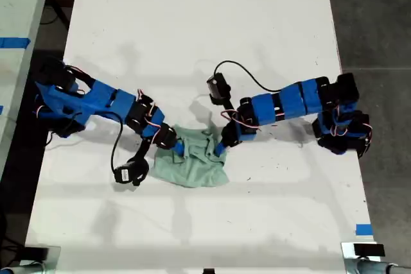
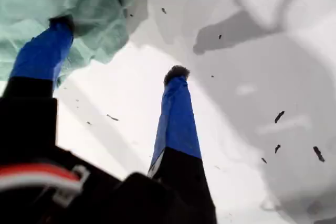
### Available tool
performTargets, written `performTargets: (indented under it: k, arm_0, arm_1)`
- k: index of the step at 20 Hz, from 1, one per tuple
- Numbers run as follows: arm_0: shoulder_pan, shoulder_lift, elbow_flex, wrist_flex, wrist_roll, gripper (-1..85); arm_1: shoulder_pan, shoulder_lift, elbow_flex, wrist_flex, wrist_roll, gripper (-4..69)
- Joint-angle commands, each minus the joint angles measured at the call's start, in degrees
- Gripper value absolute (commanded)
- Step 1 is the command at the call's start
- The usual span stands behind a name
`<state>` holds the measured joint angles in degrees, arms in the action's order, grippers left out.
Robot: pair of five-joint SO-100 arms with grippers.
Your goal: Fold t shirt
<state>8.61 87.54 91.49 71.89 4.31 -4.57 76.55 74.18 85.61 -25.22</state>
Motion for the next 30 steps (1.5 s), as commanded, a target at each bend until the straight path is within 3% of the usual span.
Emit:
performTargets:
  k: [1, 6, 11, 13, 19, 21, 25, 28, 30]
  arm_0:
    - [-2.11, 8.44, -10.55, 9.05, -2.02, 19.5]
    - [0.35, 20.3, -11.87, 11.07, -4.39, 15.5]
    - [6.77, 41.31, 0.09, 10.11, -16.08, 0.0]
    - [6.15, 53.26, 11.69, 9.84, -19.07, -0.1]
    - [0.7, 104.33, 64.6, -9.84, -19.16, -0.2]
    - [2.37, 118.13, 79.37, -12.74, -21.45, -0.2]
    - [3.52, 118.04, 94.75, -21.97, -22.41, -0.2]
    - [5.19, 117.95, 96.86, -15.29, -29.71, -0.2]
    - [4.83, 117.95, 96.86, -14.06, -29.27, 0.6]
  arm_1:
    - [-0.53, 4.22, -8.7, 6.94, 0.88, 35.3]
    - [-3.87, 17.23, -7.56, 9.14, 4.13, 31.2]
    - [-12.57, 39.46, 8.26, 10.72, 16.87, 26.4]
    - [-12.48, 53.09, 22.59, 11.34, 22.15, 22.2]
    - [-13.18, 101.78, 67.5, 8.79, 32.26, 7.3]
    - [-14.68, 118.12, 80.68, 7.65, 32.78, 2.6]
    - [-12.66, 119.44, 81.04, 7.73, 29.09, 2.3]
    - [-11.87, 123.13, 81.47, 7.56, 25.84, 1.9]
    - [-12.13, 123.31, 81.47, 7.47, 27.33, 1.9]
